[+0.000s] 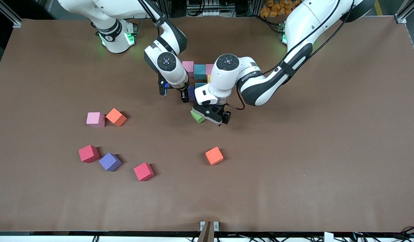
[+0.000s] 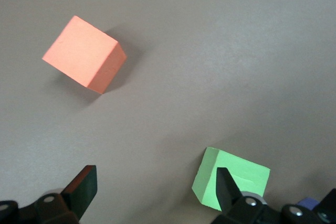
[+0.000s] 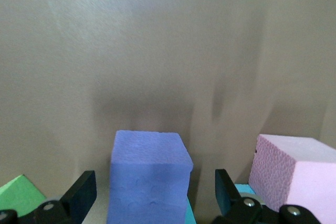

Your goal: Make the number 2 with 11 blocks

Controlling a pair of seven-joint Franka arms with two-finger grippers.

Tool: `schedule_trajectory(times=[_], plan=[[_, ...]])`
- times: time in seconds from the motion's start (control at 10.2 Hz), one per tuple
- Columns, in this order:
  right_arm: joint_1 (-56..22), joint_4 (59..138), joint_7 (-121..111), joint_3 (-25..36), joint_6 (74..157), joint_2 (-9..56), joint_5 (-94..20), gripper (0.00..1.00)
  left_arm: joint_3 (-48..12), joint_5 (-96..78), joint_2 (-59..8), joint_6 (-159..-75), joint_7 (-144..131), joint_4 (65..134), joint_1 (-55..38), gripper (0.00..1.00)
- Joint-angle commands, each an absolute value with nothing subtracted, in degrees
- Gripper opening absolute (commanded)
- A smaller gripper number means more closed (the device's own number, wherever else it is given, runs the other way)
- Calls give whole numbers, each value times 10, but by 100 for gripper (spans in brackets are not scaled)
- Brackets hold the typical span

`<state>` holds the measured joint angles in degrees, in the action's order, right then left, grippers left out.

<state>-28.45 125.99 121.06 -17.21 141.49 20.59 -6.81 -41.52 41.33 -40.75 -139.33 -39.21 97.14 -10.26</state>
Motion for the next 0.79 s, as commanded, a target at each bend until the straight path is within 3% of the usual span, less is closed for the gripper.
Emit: schedule_trajectory(times=[0.0,0.2,0.39,0.69], plan=[[-245,1265,1132,-180,1385,175,-67,100,-413,452,-425,-1403,-415,968,-120,100],[-198,1240,1042,-179,1357,172,-43,100,-413,475,-431,-1426,-416,975,-131,100],[-140,1198,968,-179,1276,174,-9,100,-412,494,-439,-1427,-417,978,-141,100],[-92,1215,837,-178,1228,152,55,100,-412,505,-457,-1427,-438,983,-154,100]])
